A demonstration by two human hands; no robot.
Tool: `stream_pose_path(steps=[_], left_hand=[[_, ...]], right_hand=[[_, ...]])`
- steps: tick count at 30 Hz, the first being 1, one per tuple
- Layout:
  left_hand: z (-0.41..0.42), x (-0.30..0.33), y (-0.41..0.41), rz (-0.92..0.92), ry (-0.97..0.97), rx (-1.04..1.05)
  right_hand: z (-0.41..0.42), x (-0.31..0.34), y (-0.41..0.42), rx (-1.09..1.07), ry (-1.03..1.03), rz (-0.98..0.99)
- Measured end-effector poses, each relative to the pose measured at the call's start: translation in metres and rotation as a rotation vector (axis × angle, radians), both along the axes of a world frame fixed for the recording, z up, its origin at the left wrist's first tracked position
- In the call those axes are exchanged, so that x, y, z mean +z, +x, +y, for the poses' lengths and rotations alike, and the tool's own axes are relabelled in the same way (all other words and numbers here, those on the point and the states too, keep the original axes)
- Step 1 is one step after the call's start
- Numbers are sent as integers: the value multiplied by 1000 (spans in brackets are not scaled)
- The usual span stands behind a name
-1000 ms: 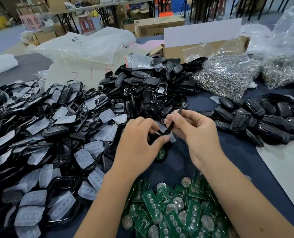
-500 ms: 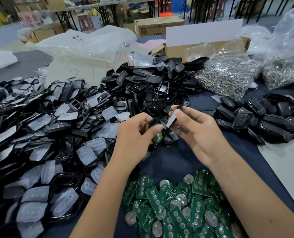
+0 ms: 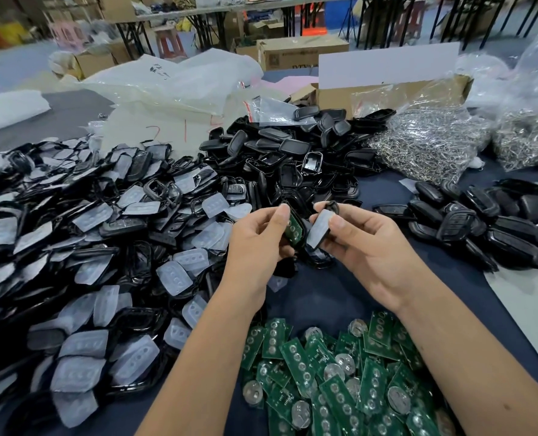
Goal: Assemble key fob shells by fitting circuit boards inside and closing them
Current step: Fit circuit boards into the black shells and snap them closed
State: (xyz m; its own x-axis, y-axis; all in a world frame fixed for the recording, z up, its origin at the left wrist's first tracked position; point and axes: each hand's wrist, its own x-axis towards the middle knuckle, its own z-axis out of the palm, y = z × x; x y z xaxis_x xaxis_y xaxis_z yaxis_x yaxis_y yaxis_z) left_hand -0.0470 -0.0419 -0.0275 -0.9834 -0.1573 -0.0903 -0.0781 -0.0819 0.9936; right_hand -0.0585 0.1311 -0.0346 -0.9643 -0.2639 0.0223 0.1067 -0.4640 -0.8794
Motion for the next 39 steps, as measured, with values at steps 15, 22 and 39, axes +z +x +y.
stream_pose_path(steps=[15, 22, 39], left_hand=[[-5, -8, -1, 59, -50, -6], [1, -3, 2, 75, 28, 2], [17, -11, 7, 352, -517, -74]], right_hand=[[2, 1, -3, -64, 11, 2], [1, -2, -3, -104, 51, -17], [2, -12, -7, -332, 365, 30]])
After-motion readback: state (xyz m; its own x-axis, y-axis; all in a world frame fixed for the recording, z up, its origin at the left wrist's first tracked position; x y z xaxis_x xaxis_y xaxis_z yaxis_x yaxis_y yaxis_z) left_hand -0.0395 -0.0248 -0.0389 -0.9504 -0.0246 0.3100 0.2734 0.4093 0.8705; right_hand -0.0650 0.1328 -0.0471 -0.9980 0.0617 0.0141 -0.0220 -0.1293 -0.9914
